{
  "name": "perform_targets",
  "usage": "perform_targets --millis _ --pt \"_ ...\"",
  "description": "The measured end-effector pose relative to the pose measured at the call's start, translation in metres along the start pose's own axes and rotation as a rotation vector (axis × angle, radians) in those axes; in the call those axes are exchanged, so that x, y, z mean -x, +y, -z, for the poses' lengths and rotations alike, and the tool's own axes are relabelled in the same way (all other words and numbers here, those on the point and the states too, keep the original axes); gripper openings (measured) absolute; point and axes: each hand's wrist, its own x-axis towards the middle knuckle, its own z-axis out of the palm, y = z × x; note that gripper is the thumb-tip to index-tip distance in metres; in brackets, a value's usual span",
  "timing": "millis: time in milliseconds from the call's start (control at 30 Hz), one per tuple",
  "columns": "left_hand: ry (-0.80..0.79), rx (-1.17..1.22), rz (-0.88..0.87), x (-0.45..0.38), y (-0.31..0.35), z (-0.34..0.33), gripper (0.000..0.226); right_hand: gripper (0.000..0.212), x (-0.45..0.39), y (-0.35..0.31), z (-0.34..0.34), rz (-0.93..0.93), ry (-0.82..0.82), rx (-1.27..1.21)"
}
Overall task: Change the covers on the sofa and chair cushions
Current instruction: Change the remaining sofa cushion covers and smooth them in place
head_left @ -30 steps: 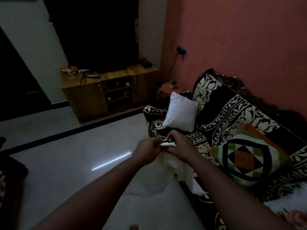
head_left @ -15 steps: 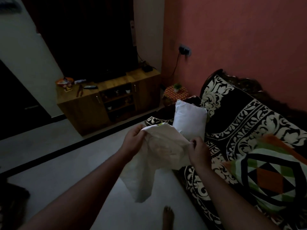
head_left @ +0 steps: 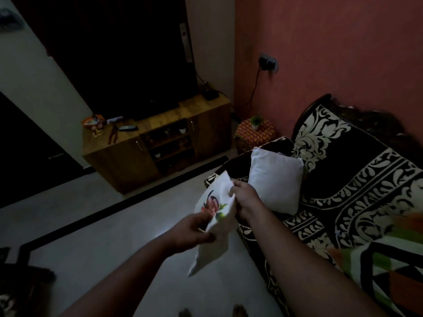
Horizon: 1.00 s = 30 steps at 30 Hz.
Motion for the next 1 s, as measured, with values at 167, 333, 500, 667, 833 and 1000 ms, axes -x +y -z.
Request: perform_targets --millis 167,333,500,667,833,1000 --pt "0.163 0.15 0.108 -0.04 0.005 0.032 0.062 0.043 -0.01 -0.026 -0.016 0.248 -0.08 0.212" --pt "0.29 0.412 0.259 -0.115 0.03 0.083 0.053 0.033 -0.001 -0.023 -0.048 0.346 -0.309 0.433" --pt "0.391 0.498 0.246 -0.167 0.024 0.114 0.031 0.019 -0.033 0.0 -0.05 0.326 -0.178 0.39" --pt "0.258 0.723 0.298 -0.192 0.018 0.136 0.033 0.055 -0.089 0.023 -0.045 0.398 0.574 0.525" --pt "0.171 0.75 0.253 -0.205 0.021 0.164 0.036 0.069 -0.142 0.017 -0.065 -0.002 0.37 0.918" --pt "0.161 0.715 0.179 -0.218 0.01 0.203 0.032 0.033 -0.164 0.009 -0.072 0.066 0.43 0.698"
